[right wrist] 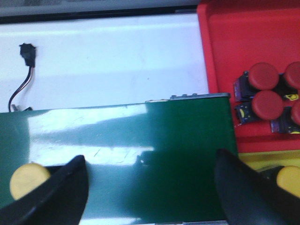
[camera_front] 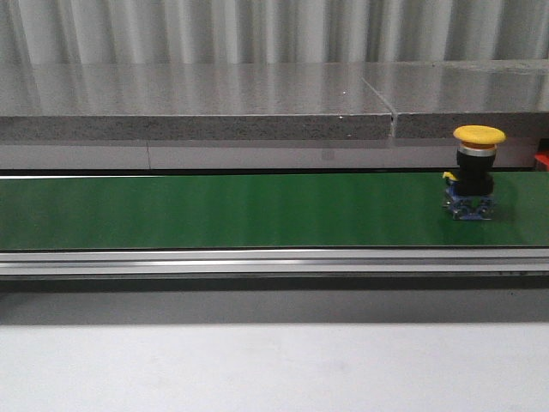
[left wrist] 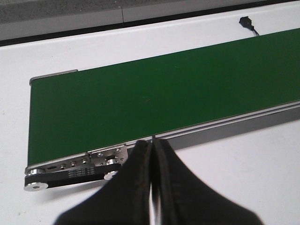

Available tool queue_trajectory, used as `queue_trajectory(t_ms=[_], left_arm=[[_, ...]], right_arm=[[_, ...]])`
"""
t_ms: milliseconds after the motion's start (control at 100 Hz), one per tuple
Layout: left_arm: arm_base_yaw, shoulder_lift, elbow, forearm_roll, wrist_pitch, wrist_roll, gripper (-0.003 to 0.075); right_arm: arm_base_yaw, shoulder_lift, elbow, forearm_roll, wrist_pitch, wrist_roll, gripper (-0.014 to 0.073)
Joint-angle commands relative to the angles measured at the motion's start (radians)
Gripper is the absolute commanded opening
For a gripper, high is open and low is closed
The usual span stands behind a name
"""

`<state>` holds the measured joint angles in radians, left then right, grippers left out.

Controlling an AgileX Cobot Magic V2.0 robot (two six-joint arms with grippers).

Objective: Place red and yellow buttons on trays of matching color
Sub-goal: 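Lower the right gripper onto the yellow button on the belt and grasp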

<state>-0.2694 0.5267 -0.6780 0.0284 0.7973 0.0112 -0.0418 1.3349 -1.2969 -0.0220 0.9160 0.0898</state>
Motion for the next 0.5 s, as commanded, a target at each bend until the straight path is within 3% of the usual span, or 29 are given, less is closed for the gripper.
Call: queue_trajectory(t_ms=[0, 280, 490], left_arm=[[-0.007, 0.004, -0.027, -0.008, -0.069, -0.011, -0.0021], [-0.007, 0.004, -0.027, -0.008, -0.069, -0.011, -0.0021], [-0.007, 0.004, -0.027, -0.008, -0.069, -0.011, -0.0021]], right_arm=[[0.035, -0.037, -0.021, 0.005, -0.013, -0.006, 0.0561], [0.179, -0.036, -0.021, 0.033, 0.020, -0.006, 0.0562], [0.206, 0.006, -0.021, 0.054, 0.063, -0.011, 0.0562]])
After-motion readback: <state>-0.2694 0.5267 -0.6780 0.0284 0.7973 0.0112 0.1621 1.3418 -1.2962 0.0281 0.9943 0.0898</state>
